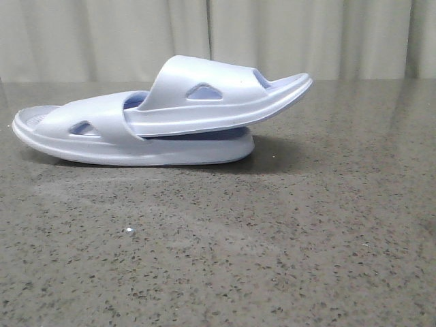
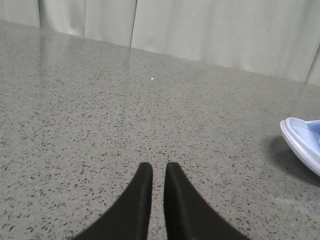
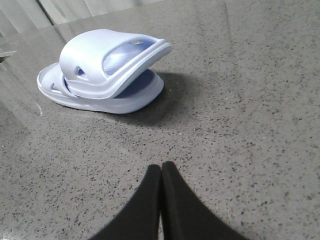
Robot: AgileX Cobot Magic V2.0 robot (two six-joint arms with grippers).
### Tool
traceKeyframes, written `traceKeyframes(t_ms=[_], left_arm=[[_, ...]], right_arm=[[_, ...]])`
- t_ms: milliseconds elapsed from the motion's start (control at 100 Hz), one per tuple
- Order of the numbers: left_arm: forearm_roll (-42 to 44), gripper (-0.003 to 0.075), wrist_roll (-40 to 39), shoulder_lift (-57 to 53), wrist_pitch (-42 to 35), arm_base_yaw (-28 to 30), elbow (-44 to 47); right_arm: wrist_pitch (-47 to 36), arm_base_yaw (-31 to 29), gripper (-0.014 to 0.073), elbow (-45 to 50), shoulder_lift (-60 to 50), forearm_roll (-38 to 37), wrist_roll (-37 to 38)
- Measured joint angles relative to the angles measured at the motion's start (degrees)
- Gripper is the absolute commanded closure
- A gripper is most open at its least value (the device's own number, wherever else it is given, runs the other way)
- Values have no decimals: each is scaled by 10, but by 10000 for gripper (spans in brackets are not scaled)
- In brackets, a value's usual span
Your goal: Insert blue slippers together front up
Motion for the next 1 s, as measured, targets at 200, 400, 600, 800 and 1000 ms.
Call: traceKeyframes(t_ms=[200,400,600,800,1000], left_arm=[[0,705,0,0,1,0,0],[0,705,0,0,1,0,0],[0,705,0,0,1,0,0],[0,705,0,0,1,0,0],[0,705,0,0,1,0,0]], right_arm=[[-44,0,673,0,0,1,0],[-86,0,673,0,0,4,0],[-134,0,673,0,0,-53,3],[-150,-21,673,14,-3,-383,227],[-151,-99,673,68,-62,-625,425]])
